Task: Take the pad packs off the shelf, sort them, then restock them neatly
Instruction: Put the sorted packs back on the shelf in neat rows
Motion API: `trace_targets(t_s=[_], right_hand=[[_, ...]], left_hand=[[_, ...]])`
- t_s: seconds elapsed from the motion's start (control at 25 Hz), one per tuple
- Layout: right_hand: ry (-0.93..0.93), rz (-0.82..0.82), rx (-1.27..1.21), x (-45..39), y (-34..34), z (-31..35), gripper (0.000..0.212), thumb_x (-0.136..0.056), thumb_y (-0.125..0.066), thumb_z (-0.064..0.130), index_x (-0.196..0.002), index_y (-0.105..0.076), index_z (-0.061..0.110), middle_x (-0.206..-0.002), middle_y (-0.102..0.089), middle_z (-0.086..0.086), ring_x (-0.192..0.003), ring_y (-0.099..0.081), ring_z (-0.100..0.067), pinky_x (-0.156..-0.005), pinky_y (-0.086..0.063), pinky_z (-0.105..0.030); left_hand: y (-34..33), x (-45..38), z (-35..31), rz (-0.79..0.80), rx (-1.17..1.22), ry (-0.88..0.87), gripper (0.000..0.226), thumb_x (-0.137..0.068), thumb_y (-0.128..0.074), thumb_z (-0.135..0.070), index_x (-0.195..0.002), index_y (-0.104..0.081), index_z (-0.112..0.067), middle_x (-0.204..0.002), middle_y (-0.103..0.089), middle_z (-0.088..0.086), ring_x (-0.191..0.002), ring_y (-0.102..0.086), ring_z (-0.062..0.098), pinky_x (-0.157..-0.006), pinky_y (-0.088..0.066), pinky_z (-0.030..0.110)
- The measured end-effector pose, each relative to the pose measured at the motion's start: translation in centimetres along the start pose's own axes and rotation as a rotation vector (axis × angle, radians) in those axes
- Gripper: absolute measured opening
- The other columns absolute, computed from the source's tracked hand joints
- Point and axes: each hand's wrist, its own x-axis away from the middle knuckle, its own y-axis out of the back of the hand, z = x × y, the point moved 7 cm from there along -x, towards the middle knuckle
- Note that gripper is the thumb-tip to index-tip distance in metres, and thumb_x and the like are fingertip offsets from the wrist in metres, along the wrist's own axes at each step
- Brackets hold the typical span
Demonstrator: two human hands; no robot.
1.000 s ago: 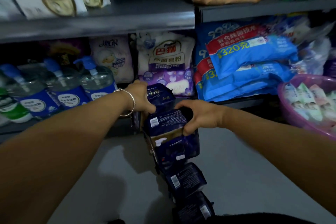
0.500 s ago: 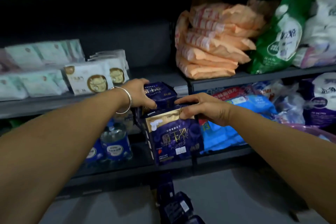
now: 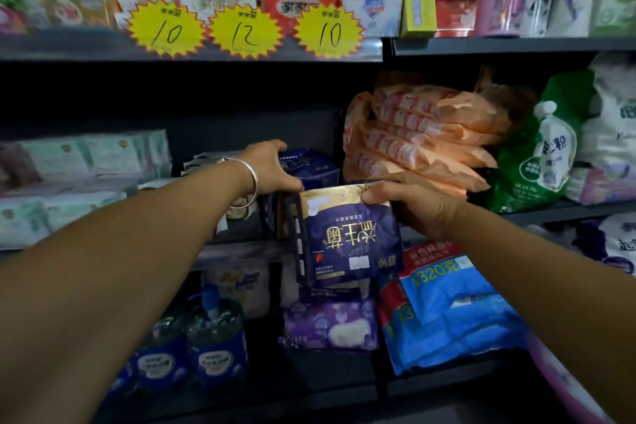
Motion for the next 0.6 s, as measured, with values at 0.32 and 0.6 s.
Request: trace_targets(t_s=[0.32, 0.6], right_hand=[[-0.018, -0.036, 0.126, -5.3, 3.0, -2.2, 0.060, -0.050, -0.078, 0.024, -0.109, -0.067, 0.021, -0.109, -0.068, -0.015, -0.103, -0.065, -0.028, -0.095, -0.047, -0.039], [-0.019, -0.039, 0.105, -10.9, 5.5, -1.6, 0.064, -0.046, -0.080, 0.026, -0.108, -0.064, 0.023, -0.111, -0.068, -0.018, -0.101, -0.067, -0.028, -0.093, -0.051, -0.039]], left_hand=[[-2.3, -4.6, 0.8, -0.040, -0.043, -0.085, 0.105, -0.061, -0.085, -0.028, -0.146, -0.025, -0.013, -0.141, -0.037, 0.007, -0.129, -0.039, 0.024, -0.108, -0.035, 0.032], [-2.0, -11.4, 2.8, -0.115, -0.030, -0.028, 0.101, -0.056, -0.086, -0.033, -0.141, -0.035, -0.016, -0.135, -0.041, 0.009, -0.125, -0.042, 0.026, -0.103, -0.038, 0.031]])
